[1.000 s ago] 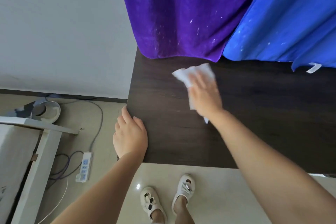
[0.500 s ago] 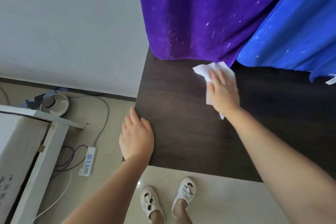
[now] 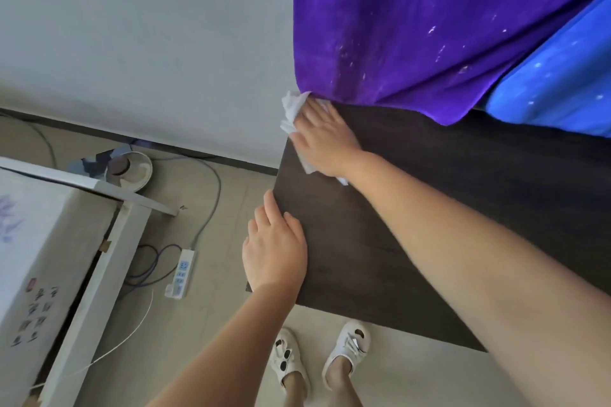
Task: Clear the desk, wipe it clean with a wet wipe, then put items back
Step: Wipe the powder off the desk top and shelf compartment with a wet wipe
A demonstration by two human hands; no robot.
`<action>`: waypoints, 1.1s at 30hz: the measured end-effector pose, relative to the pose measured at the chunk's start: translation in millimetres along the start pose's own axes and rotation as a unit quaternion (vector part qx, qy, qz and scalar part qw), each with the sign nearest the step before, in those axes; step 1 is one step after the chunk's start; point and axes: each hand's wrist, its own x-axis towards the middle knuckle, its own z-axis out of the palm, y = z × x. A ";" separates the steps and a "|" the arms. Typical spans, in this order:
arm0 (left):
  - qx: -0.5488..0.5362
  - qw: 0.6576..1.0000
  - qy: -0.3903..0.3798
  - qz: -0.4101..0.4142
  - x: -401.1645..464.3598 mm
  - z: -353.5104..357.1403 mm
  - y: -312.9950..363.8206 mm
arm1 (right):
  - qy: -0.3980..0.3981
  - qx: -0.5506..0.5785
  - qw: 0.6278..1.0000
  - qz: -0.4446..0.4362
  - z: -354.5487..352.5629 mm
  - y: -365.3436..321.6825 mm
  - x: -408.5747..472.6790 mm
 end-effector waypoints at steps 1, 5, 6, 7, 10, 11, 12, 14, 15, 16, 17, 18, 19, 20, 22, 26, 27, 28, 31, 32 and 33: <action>-0.002 1.000 0.000 -0.002 -0.3 -0.5 0.2 | 0.004 0.006 1.000 -0.009 -4.0 15.3 -4.7; -0.008 1.000 0.000 -0.001 0.8 -1.4 1.1 | 0.032 0.011 0.987 0.157 -11.6 55.3 -22.4; -0.011 1.000 -0.002 -0.003 1.1 -1.6 1.1 | 0.038 0.003 0.983 0.177 -9.5 45.5 -18.5; -0.013 1.000 -0.004 -0.003 0.6 -1.3 0.7 | 0.041 -0.004 0.982 0.185 -6.0 30.3 -12.6; -0.018 1.000 -0.006 0.001 0.3 -1.2 -0.2 | 0.005 -0.013 0.994 0.112 3.5 -15.9 -5.0; -0.021 1.000 -0.008 0.000 0.4 -1.6 -0.4 | -0.011 -0.025 0.997 0.069 4.4 -27.9 -12.1; -0.026 1.000 -0.013 -0.002 0.3 -2.1 -0.8 | -0.026 -0.033 0.999 0.024 5.2 -36.4 -22.5; -0.050 0.998 -0.023 -0.008 0.1 -4.4 -0.9 | -0.048 -0.030 0.995 -0.082 7.4 -40.0 -48.8; -0.060 0.998 -0.025 -0.010 0.0 -5.4 -1.0 | -0.063 -0.034 0.989 -0.129 5.5 -34.8 -57.7; -0.067 0.997 -0.023 -0.010 -0.1 -6.1 -0.9 | -0.071 -0.046 0.984 -0.157 2.0 -24.0 -58.4; -0.074 0.997 -0.022 -0.011 0.1 -6.0 -1.3 | -0.070 -0.056 0.984 -0.154 -1.9 -10.0 -52.8; -0.083 0.996 -0.021 -0.011 -0.1 -5.9 -1.4 | -0.069 -0.058 0.990 -0.110 -5.5 4.2 -43.6; -0.094 0.995 -0.020 -0.013 -0.1 -6.4 -1.6 | -0.070 -0.053 0.996 -0.035 -8.4 16.8 -33.8; -0.106 0.994 -0.015 -0.015 0.2 -7.5 -1.8 | -0.060 -0.042 0.996 0.046 -9.8 25.5 -26.8; -0.142 0.989 -0.008 -0.028 -1.1 -10.5 -2.4 | -0.024 -0.030 0.987 0.153 -7.8 18.1 -25.8; -0.419 0.898 -0.052 -0.122 1.3 -23.0 -14.2 | -0.046 -0.059 0.994 0.075 18.7 -69.4 -75.7; -0.524 0.829 -0.086 -0.176 5.7 -32.0 -18.6 | -0.051 -0.082 0.995 0.032 26.2 -95.3 -98.7; -0.587 0.768 -0.117 -0.228 8.4 -39.3 -23.5 | -0.048 -0.109 0.993 -0.004 33.7 -116.7 -123.1; -0.588 0.757 -0.172 -0.227 8.6 -48.8 -32.1 | -0.053 -0.065 0.993 -0.078 39.6 -128.2 -171.9; -0.560 0.785 -0.178 -0.197 4.4 -50.5 -29.2 | -0.068 -0.069 0.989 -0.111 33.5 -114.6 -177.6; -0.529 0.813 -0.180 -0.165 0.2 -50.1 -26.5 | -0.080 -0.079 0.985 -0.131 28.0 -93.2 -181.7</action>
